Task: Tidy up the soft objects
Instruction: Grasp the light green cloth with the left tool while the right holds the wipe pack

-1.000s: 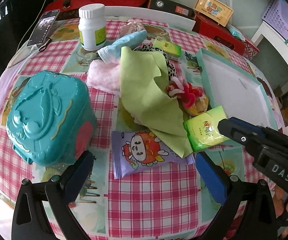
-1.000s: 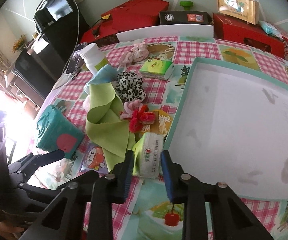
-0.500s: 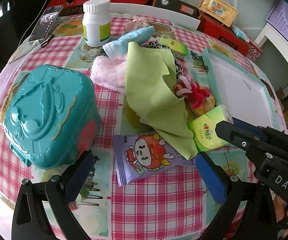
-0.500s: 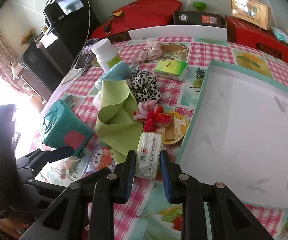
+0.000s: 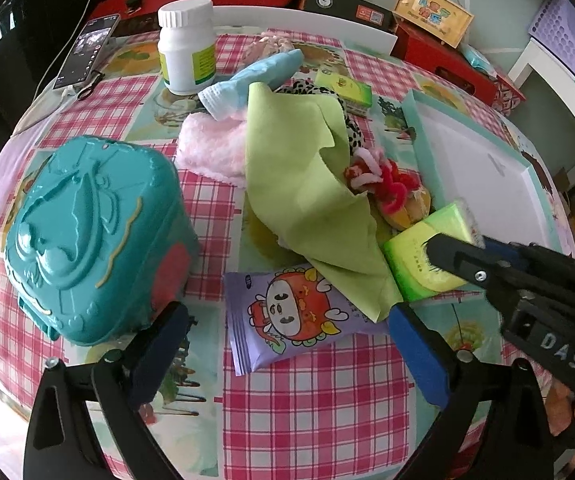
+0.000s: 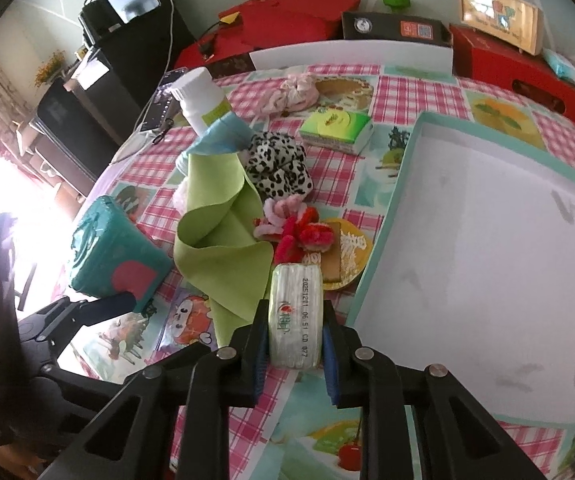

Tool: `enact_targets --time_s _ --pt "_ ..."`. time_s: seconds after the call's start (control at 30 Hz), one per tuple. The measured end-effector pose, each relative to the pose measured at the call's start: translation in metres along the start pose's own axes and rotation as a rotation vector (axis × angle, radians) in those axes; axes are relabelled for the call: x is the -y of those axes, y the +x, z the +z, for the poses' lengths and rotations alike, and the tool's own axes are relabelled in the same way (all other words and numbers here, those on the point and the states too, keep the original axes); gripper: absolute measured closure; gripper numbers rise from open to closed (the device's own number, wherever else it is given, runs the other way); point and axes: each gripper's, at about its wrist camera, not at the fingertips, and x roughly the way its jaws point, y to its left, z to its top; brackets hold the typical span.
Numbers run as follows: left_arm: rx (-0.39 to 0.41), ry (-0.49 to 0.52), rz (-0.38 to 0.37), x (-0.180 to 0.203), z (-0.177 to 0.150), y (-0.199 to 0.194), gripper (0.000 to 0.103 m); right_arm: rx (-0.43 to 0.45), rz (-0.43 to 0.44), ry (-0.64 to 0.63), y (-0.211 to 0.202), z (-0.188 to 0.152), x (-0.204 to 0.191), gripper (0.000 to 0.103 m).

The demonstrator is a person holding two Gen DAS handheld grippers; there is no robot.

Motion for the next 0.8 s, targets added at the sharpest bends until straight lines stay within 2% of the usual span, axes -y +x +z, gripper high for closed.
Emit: enact_targets --time_s 0.27,0.57,0.63,0.8 --pt "0.006 -0.027 -0.016 0.010 0.015 0.004 0.011 0.070 -0.009 0.037 -0.025 0.011 0.014 0.079" --pt "0.010 -0.104 -0.016 0.018 0.028 0.010 0.026 0.131 -0.018 0.049 -0.040 0.026 0.026 0.079" --pt "0.002 -0.110 -0.025 0.021 0.026 0.012 0.035 0.148 -0.019 0.056 -0.043 0.030 0.030 0.079" --pt "-0.011 -0.111 -0.027 0.028 0.029 0.019 0.038 0.199 -0.008 0.091 -0.053 0.041 0.042 0.079"
